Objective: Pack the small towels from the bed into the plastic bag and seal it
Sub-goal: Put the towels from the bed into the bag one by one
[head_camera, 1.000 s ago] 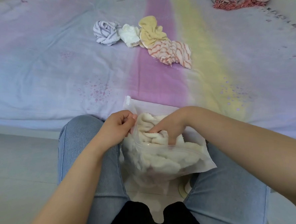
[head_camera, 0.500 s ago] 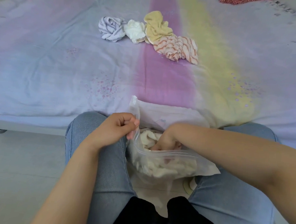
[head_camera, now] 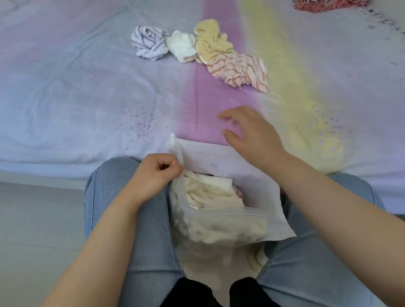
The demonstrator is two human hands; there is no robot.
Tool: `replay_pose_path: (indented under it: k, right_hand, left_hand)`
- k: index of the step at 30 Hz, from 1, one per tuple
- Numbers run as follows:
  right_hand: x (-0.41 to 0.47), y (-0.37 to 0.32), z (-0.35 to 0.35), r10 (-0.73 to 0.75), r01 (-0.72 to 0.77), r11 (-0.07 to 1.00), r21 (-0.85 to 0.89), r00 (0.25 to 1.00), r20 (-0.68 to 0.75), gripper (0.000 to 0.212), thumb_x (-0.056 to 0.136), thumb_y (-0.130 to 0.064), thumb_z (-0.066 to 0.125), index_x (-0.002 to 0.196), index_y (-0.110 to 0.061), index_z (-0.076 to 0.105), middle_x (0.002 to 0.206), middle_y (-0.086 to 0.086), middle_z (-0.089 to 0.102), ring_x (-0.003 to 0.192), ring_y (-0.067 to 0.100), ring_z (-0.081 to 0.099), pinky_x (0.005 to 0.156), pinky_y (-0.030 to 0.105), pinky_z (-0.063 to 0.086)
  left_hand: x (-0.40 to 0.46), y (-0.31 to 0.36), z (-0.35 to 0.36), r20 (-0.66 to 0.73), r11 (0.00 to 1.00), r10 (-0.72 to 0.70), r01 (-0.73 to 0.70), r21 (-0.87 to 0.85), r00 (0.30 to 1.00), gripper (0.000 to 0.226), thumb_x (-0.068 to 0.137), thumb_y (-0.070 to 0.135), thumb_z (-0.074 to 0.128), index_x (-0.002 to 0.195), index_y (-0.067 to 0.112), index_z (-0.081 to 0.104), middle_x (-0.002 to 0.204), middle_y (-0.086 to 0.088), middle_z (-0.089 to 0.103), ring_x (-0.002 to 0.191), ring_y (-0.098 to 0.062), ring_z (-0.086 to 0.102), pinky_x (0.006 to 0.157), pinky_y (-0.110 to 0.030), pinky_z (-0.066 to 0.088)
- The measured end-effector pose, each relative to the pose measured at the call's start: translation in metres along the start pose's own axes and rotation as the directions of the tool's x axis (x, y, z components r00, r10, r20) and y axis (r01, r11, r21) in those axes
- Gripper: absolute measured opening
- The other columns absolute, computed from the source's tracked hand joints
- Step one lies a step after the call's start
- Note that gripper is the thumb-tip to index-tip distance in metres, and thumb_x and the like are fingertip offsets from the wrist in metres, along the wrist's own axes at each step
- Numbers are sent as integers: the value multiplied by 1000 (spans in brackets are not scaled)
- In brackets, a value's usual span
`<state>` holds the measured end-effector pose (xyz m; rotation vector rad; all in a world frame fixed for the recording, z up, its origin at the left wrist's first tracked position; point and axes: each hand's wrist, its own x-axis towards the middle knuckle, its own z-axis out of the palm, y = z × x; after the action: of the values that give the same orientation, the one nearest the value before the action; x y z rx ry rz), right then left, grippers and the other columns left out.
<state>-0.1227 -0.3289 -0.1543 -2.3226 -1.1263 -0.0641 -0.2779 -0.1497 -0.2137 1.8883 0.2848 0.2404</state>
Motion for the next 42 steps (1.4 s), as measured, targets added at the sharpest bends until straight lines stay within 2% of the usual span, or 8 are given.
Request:
replay_pose_path:
  k: [4, 14, 18, 23, 30, 35, 39, 42]
  right_hand:
    - [19, 30, -2, 253, -226, 967, -114, 863, 437, 40, 78, -46, 70, 106, -19, 63, 107, -6, 58, 105, 21, 57, 85, 34, 47]
    - [64, 38, 31, 211, -243, 967, 83, 936, 282, 44, 82, -51, 64, 64, -12, 55, 63, -5, 49, 63, 14, 46, 62, 32, 38]
    - [125, 59, 26, 294, -288, 945, 154, 956, -16, 25, 85, -37, 66, 97, -16, 73, 136, 8, 41, 124, 12, 43, 106, 19, 27]
    - [170, 85, 33, 425, -436, 900, 4, 881, 209, 59, 86, -43, 63, 139, -22, 48, 161, 4, -13, 149, 20, 1, 121, 32, 7]
    - [144, 68, 53, 311, -267, 933, 241, 935, -169, 28, 89, -17, 56, 115, -10, 63, 117, 0, 61, 103, 14, 57, 94, 28, 44]
    - [80, 15, 43, 138, -58, 939, 339, 966, -219, 14, 83, -16, 60, 97, -17, 63, 77, -18, 56, 61, -2, 47, 63, 19, 39]
    - [70, -2, 21, -270, 304, 953, 14, 866, -422, 27, 80, -18, 58, 105, -9, 61, 96, 1, 64, 81, 10, 53, 77, 28, 39]
    - [103, 16, 27, -149, 90, 977, -193, 938, -312, 56, 76, -41, 63, 128, -24, 51, 131, 11, 50, 122, 33, 45, 105, 45, 32]
  left_hand:
    - [0, -10, 10, -233, 976, 150, -105, 193, 961, 28, 72, 32, 49, 58, 10, 41, 54, 10, 37, 54, -6, 33, 52, -21, 30]
    - [6, -17, 7, -272, 878, 418, -308, 366, 867, 27, 74, 15, 51, 52, 10, 36, 50, 3, 38, 59, -16, 38, 59, -19, 31]
    - [14, -20, 8, -305, 897, 406, -314, 310, 861, 29, 73, 10, 52, 51, 13, 33, 51, 3, 35, 58, -14, 36, 58, -19, 29]
    - [22, -22, 11, -342, 920, 368, -286, 268, 865, 30, 72, 13, 51, 54, 24, 30, 52, 7, 35, 58, -6, 35, 57, -20, 30]
    - [26, -26, 10, -359, 913, 392, -311, 265, 847, 37, 73, 12, 50, 56, 33, 25, 53, 10, 37, 58, -6, 33, 57, -17, 28]
    - [25, -25, 12, -357, 904, 411, -325, 276, 839, 37, 73, 13, 51, 55, 33, 27, 53, 9, 37, 58, -5, 35, 57, -17, 28]
    - [24, -25, 12, -367, 904, 412, -325, 277, 834, 36, 73, 13, 52, 55, 34, 28, 52, 9, 38, 58, -4, 35, 58, -18, 29]
    - [23, -26, 12, -374, 908, 405, -318, 275, 834, 36, 73, 14, 52, 55, 34, 29, 53, 9, 39, 58, -4, 36, 58, -19, 30]
